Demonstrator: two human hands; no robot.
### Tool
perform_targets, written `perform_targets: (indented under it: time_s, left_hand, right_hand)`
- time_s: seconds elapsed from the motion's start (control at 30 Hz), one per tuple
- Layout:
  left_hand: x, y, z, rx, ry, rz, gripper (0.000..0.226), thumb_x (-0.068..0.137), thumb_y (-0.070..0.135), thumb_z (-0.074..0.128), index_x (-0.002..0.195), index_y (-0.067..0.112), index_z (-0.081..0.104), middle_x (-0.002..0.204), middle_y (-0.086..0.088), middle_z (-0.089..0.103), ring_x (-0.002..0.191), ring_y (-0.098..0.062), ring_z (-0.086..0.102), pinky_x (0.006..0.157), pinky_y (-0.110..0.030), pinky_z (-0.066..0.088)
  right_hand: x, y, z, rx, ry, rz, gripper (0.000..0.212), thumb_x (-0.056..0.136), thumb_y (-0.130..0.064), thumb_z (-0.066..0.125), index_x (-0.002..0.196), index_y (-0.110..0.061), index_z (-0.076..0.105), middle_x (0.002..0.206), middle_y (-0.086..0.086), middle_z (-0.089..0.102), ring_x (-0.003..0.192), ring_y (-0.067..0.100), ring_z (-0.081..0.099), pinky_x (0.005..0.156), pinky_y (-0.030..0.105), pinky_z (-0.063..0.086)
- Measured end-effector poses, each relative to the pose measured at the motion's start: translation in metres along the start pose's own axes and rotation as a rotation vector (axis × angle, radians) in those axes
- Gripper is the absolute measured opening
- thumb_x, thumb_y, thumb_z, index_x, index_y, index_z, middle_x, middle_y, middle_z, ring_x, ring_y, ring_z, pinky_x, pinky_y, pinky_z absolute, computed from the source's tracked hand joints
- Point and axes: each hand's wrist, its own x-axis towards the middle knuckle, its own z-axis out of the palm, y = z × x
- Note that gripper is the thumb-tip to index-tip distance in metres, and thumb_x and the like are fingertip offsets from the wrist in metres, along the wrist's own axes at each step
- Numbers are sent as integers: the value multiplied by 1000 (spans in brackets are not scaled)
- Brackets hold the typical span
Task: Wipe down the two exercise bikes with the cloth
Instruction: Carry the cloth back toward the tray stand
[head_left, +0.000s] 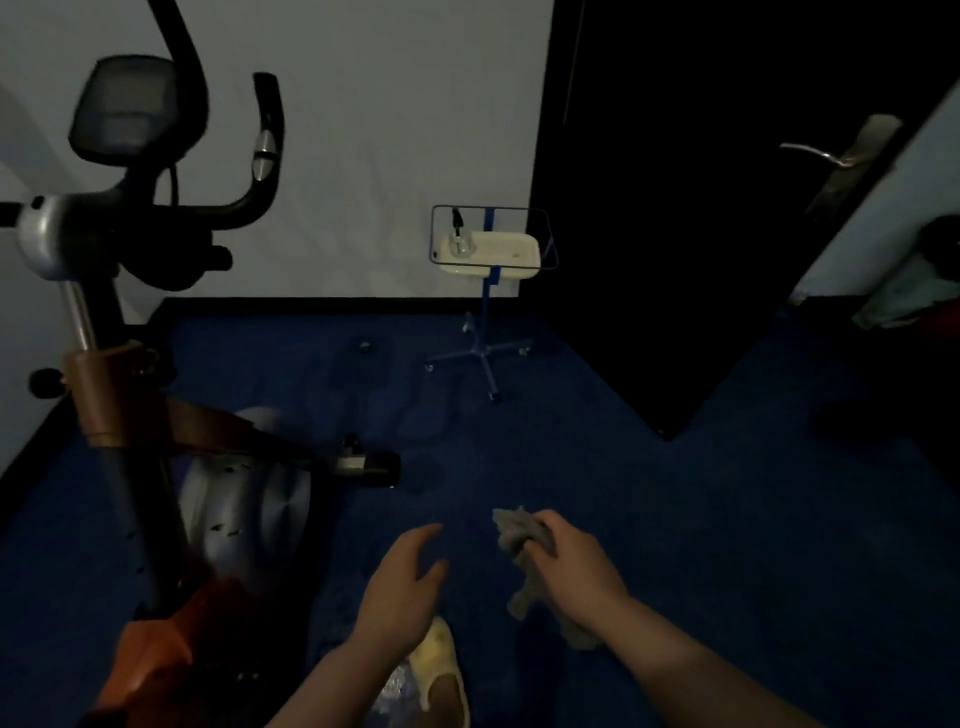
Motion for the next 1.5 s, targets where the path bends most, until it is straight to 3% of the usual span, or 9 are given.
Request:
perform_targets:
  time_s: [0.23, 0.33, 0.47, 0.63, 0.77, 0.97, 1.07, 1.33, 1.5]
  left_hand:
    - [111, 13, -42, 76, -27, 23, 42, 88, 12, 58, 129, 21, 51, 129, 8, 53, 120, -7, 49, 104, -23, 36]
    - [166, 27, -66, 69, -29, 52, 41, 89, 14, 58, 128, 21, 53, 130, 8, 55, 120, -8, 51, 106, -31, 40]
    - [219, 52, -74, 48, -46, 58, 39, 89, 12, 58, 126, 19, 54, 127, 3, 57, 117, -12, 54, 105, -37, 42]
    - [280, 73, -59, 103, -104, 100, 42, 90, 14, 57, 131, 21, 50, 131, 7, 51, 117, -7, 48, 101, -20, 35]
    - [335, 98, -51, 91, -81, 72, 42, 92, 13, 54, 133, 19, 48, 134, 5, 49, 121, -10, 47, 107, -28, 37]
    - [424, 148, -40, 77, -10, 58, 36, 93, 21, 53, 128, 28, 49, 130, 12, 48, 116, -4, 47, 99, -22, 37]
    - [458, 164, -28, 55, 28, 62, 37, 93, 18, 54, 129, 23, 50, 129, 11, 49, 117, -6, 47, 100, -21, 36]
    - [535, 163, -20, 69, -19, -73, 42, 91, 16, 54, 132, 21, 48, 136, 4, 50, 122, -11, 48, 104, -29, 39]
    - [615, 172, -29, 77, -49, -54, 41, 91, 17, 55, 132, 19, 48, 135, 2, 51, 121, -13, 49, 103, -28, 39]
  right_hand:
    - [104, -45, -24, 47, 3, -22, 13, 97, -27, 48, 105, -37, 53, 94, -17, 62, 82, -2, 59, 65, 17, 47]
    - [145, -67, -37, 71, 14, -40, 14, 97, -27, 48, 102, -39, 53, 94, -18, 62, 83, -3, 59, 63, 14, 44]
    - [192, -86, -59, 99, 52, -35, 13, 97, -26, 47, 106, -33, 55, 96, -13, 63, 85, 1, 60, 66, 19, 46]
    - [257, -95, -87, 96, 75, -19, 15, 98, -25, 48, 110, -29, 55, 100, -7, 63, 88, 6, 60, 72, 24, 49]
    - [316, -94, -118, 81, 55, -28, 14, 98, -25, 48, 108, -30, 54, 100, -9, 63, 87, 5, 60, 70, 22, 49]
    - [399, -93, -178, 61, 12, -55, 12, 98, -29, 48, 106, -34, 54, 95, -14, 63, 84, 0, 60, 69, 21, 50]
    - [435, -94, -203, 41, -2, -47, 12, 98, -28, 48, 107, -31, 54, 98, -9, 64, 85, 6, 61, 70, 25, 50]
    - [526, -98, -230, 8, -11, 13, 9, 96, -26, 50, 103, -28, 56, 96, -4, 64, 85, 12, 61, 75, 34, 50]
    - [598, -111, -237, 93, 2, 60, 9, 97, -26, 48, 99, -30, 55, 96, -6, 63, 85, 9, 59, 71, 30, 46]
